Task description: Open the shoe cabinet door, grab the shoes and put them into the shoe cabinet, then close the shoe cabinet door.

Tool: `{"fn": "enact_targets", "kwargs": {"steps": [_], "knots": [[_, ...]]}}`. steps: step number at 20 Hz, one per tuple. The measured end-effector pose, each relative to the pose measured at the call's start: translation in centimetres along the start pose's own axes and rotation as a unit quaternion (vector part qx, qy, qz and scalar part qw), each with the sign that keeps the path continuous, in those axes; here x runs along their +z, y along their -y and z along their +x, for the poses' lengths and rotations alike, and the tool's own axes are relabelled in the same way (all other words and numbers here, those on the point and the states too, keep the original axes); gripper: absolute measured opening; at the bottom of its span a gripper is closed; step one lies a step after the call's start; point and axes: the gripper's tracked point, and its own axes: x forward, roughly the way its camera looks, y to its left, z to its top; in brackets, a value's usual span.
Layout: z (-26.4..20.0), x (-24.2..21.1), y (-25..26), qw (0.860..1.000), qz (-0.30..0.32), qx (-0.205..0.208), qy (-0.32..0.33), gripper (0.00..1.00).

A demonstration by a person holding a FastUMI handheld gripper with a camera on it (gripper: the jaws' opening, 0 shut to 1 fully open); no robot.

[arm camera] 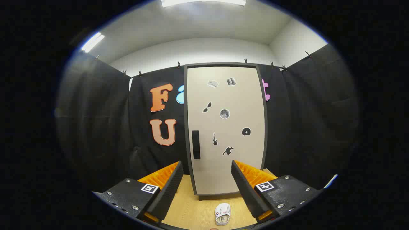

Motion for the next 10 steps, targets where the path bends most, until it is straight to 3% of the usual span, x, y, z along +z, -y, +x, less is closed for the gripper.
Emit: {"fn": "enact_targets", "kwargs": {"steps": [10], "knots": [[-0.02, 0.43, 0.96, 1.000, -0.010, -0.012, 0.004, 0.95]]}}
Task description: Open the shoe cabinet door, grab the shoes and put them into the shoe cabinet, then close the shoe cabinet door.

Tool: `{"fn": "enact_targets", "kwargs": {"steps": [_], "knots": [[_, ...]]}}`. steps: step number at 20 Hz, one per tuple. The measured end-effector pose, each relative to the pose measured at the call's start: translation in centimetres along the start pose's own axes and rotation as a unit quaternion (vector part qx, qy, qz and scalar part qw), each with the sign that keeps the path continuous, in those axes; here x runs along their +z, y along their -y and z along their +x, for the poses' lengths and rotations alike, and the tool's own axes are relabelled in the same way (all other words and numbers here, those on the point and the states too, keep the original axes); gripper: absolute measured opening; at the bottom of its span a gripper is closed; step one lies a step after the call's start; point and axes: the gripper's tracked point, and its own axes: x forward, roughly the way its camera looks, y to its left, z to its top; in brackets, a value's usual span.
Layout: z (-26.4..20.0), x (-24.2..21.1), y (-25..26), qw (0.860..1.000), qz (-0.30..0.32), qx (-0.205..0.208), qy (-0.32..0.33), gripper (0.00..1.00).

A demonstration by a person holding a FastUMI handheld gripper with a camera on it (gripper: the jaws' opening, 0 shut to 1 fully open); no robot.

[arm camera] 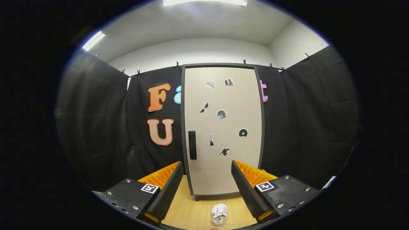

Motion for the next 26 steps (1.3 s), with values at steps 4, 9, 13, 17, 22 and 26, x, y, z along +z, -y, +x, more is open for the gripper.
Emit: {"fn": "enact_targets", "kwargs": {"steps": [4, 9, 13, 17, 22, 26], "knots": [[-0.1, 0.3, 0.5, 1.000, -0.004, -0.003, 0.001, 0.95], [-0.2, 0.2, 0.7, 1.000, -0.002, -0.002, 0.000, 0.95], [-0.2, 0.2, 0.6, 1.000, -0.002, -0.001, -0.001, 0.95], [0.7, 0.2, 0.2, 1.000, -0.003, 0.001, -0.002, 0.94], [5.1, 0.0, -1.1, 1.000, 0.003, 0.009, 0.000, 0.95], [11.0, -0.7, -3.4, 1.000, -0.005, 0.018, 0.000, 0.95]]}}
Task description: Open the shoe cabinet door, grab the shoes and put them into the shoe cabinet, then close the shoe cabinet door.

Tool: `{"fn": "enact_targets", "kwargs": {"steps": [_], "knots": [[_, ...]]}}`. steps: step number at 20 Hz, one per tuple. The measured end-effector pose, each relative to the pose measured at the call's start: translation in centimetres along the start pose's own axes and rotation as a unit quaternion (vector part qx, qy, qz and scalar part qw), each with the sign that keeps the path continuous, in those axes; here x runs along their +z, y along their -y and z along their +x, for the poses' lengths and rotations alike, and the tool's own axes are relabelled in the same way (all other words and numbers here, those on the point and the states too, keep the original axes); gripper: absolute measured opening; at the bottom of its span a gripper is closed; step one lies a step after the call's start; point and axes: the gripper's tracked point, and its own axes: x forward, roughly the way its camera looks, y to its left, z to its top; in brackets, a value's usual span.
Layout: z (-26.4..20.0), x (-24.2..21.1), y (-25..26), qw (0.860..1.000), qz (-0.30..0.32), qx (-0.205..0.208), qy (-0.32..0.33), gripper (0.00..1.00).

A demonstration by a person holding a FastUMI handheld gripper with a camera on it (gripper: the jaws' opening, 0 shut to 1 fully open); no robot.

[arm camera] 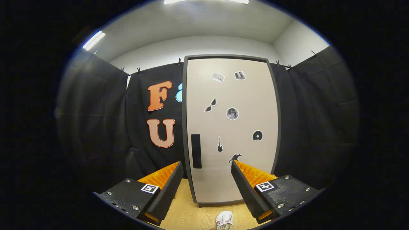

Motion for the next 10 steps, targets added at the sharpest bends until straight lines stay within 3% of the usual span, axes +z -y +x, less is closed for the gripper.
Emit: {"fn": "enact_targets", "kwargs": {"steps": [10], "knots": [[14.0, -3.2, -2.6, 1.000, -0.018, -0.013, -0.012, 0.95]]}}
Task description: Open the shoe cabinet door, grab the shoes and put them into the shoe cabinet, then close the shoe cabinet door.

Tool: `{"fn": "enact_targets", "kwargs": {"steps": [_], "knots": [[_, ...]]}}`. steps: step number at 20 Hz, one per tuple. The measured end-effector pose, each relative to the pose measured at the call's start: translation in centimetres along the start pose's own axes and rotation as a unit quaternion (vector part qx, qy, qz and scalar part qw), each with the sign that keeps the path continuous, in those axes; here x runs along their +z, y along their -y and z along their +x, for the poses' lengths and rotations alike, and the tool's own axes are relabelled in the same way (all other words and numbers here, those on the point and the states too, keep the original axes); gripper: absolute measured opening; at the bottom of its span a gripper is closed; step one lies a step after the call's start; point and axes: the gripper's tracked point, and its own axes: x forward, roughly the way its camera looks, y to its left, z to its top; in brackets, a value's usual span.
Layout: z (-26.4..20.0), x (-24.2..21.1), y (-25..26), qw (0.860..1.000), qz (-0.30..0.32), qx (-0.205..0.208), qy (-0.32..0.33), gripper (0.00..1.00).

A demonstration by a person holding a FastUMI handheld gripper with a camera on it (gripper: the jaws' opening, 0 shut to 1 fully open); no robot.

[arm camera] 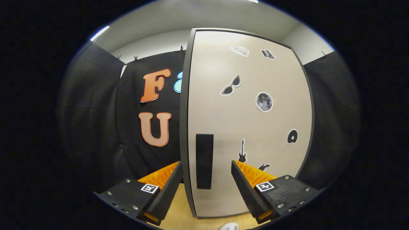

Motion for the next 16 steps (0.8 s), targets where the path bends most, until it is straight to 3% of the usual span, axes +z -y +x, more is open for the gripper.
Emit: {"fn": "enact_targets", "kwargs": {"steps": [4, 12, 16], "knots": [[2.4, -1.1, 0.5, 1.000, 0.005, -0.013, -0.008, 0.90], [3.0, -1.8, -0.5, 1.000, 0.001, 0.002, -0.012, 0.39], [2.5, -1.7, -0.5, 1.000, 0.010, 0.011, -0.017, 0.33]]}}
